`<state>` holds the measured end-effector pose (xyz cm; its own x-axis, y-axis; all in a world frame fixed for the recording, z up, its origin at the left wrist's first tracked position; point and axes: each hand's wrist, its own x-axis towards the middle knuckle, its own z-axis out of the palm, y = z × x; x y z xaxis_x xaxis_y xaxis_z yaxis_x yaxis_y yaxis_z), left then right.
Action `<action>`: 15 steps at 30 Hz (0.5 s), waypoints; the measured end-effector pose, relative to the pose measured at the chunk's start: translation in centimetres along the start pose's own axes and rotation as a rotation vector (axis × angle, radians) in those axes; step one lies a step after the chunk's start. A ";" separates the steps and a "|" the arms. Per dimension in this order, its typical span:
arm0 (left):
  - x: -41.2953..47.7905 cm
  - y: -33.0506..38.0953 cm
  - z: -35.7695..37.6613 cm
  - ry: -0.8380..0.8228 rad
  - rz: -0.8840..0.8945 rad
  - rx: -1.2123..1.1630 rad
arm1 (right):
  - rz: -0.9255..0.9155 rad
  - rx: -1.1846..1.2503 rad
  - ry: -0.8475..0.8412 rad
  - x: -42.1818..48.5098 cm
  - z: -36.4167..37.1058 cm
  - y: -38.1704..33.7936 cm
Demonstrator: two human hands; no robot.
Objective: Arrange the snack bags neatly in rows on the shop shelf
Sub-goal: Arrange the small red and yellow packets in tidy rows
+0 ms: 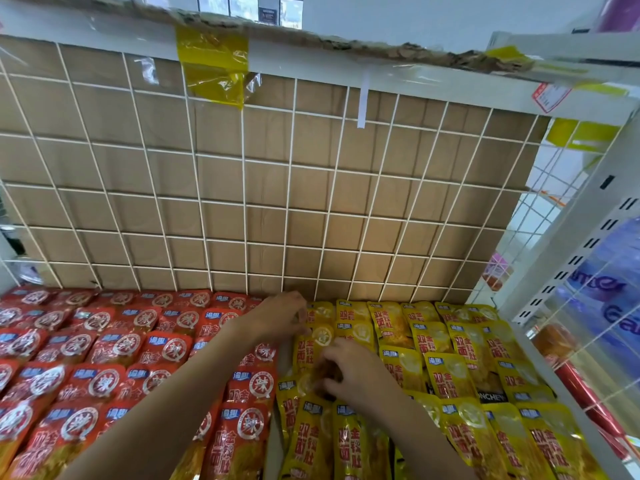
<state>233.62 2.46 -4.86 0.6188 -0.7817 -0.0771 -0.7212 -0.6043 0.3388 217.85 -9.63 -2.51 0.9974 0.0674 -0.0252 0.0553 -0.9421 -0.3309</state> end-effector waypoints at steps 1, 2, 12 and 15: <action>0.1 0.0 0.0 0.011 -0.003 -0.006 | -0.002 -0.002 -0.008 0.0 0.0 0.0; 0.1 0.1 0.0 0.024 -0.005 -0.011 | -0.003 -0.006 -0.016 0.0 0.0 0.0; 0.6 -0.2 -0.1 0.035 0.010 -0.095 | 0.014 0.034 -0.077 0.6 0.4 -0.1; 0.7 -0.4 0.0 -0.004 0.010 -0.102 | 0.037 0.060 -0.088 0.9 0.4 -0.1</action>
<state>234.37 2.17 -5.04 0.6105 -0.7884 -0.0764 -0.6919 -0.5777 0.4331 218.71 -9.34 -2.88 0.9907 0.0640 -0.1199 0.0132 -0.9233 -0.3840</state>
